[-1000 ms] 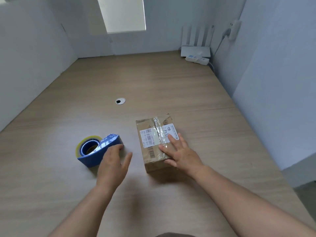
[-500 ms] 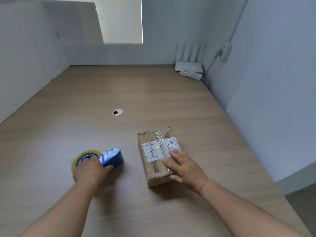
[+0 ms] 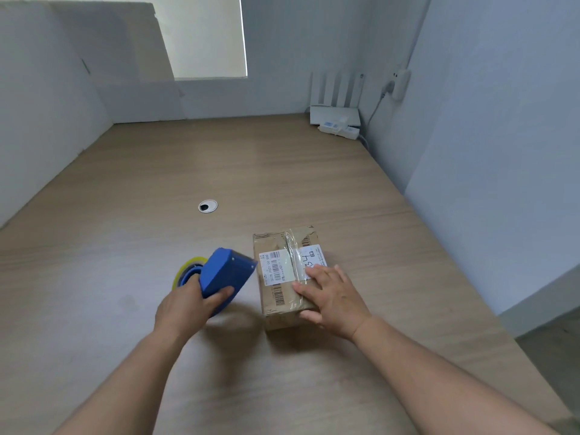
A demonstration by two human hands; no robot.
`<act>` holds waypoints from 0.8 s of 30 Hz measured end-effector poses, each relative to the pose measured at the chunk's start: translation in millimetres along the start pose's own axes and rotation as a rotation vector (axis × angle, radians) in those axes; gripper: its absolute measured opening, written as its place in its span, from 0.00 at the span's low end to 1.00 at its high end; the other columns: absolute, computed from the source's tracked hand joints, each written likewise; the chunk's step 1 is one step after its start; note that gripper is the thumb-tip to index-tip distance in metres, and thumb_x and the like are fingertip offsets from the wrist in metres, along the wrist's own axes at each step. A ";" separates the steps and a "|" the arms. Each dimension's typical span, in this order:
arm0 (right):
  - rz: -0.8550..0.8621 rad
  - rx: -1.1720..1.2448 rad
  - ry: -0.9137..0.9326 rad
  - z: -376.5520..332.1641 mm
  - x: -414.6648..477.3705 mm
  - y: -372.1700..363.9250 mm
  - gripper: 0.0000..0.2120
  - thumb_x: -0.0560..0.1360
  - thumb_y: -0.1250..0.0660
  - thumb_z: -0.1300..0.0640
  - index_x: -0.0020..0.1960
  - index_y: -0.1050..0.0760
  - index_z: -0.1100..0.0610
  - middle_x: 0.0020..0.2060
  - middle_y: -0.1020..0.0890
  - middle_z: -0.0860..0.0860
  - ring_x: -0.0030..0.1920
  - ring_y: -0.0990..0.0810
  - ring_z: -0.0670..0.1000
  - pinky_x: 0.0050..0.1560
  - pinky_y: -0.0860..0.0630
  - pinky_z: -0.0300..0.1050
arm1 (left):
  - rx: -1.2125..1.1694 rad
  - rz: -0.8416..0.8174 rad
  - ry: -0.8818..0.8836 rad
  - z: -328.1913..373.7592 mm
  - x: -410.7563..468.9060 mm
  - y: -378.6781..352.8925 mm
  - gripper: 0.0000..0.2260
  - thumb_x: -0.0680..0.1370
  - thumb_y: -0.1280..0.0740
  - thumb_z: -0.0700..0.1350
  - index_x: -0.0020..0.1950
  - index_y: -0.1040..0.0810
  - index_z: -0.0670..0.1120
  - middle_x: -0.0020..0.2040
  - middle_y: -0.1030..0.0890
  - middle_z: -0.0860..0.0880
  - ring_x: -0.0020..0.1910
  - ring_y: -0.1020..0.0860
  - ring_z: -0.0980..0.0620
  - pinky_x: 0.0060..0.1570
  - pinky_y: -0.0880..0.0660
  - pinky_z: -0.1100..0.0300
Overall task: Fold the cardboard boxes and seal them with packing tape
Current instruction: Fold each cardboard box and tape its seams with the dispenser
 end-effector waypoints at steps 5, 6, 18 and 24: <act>-0.049 0.000 -0.016 0.7 2.4 2.4 0.28 0.73 0.34 0.41 0.72 0.35 0.43 0.74 0.40 0.51 0.74 0.47 0.50 0.74 0.59 0.53 | -0.474 -0.103 -0.071 19.3 -8.9 30.0 0.15 0.71 0.26 0.53 0.54 0.27 0.56 0.46 0.20 0.53 0.44 0.22 0.53 0.37 0.28 0.59; -0.051 0.001 -0.020 0.6 3.1 2.5 0.28 0.73 0.34 0.42 0.72 0.35 0.43 0.74 0.40 0.51 0.74 0.47 0.50 0.74 0.59 0.52 | -0.508 -0.145 -0.109 24.9 -12.5 33.3 0.14 0.71 0.25 0.51 0.54 0.25 0.56 0.46 0.20 0.53 0.44 0.22 0.53 0.37 0.28 0.60; 0.198 1.048 -0.288 8.4 -6.3 64.4 0.13 0.75 0.31 0.59 0.59 0.23 0.52 0.59 0.21 0.51 0.62 0.25 0.48 0.63 0.30 0.37 | -0.583 -0.383 -0.388 54.4 -60.4 38.5 0.14 0.72 0.25 0.45 0.52 0.23 0.60 0.46 0.17 0.60 0.43 0.20 0.59 0.40 0.25 0.69; 0.034 1.310 -0.121 -17.4 -2.7 107.1 0.15 0.70 0.29 0.59 0.56 0.21 0.54 0.48 0.17 0.51 0.51 0.20 0.46 0.51 0.23 0.39 | -0.550 -0.435 -0.418 62.4 -67.9 36.0 0.13 0.71 0.24 0.47 0.52 0.21 0.59 0.46 0.17 0.57 0.42 0.20 0.57 0.40 0.24 0.66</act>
Point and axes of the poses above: each hand's wrist, its own x-axis towards the middle knuckle, its own y-axis out of the back of the hand, z = x × y, the point moved 2 cm from there along x, towards the middle knuckle
